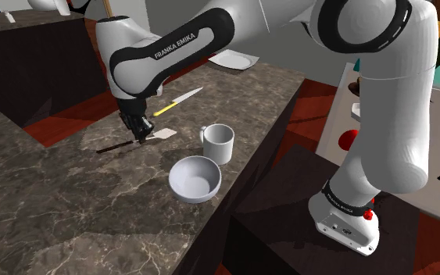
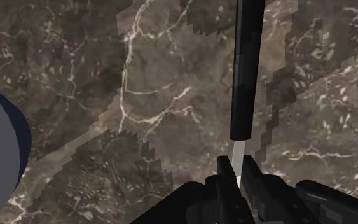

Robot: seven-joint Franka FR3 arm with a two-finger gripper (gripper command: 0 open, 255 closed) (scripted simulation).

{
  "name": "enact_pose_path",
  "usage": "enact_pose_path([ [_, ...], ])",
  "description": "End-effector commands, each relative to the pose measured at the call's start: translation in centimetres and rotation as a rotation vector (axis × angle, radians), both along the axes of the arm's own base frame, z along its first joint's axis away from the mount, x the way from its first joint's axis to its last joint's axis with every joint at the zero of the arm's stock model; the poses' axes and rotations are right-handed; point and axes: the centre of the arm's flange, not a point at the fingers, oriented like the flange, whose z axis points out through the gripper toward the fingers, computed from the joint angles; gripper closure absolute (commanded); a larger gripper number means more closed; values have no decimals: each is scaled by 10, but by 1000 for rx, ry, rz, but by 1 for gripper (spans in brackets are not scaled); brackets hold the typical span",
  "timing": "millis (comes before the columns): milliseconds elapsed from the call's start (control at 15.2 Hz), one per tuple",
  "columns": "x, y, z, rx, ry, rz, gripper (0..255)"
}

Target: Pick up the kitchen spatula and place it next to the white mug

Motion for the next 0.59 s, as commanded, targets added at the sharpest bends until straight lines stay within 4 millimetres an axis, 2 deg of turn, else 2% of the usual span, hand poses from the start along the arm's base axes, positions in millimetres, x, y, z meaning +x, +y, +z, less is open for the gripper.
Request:
enact_pose_path([
  [0, 0, 1, -11, 0, 0, 0, 255],
  [330, 0, 1, -35, 0, 0, 0, 255],
  [528, 0, 1, -35, 0, 0, 0, 255],
])
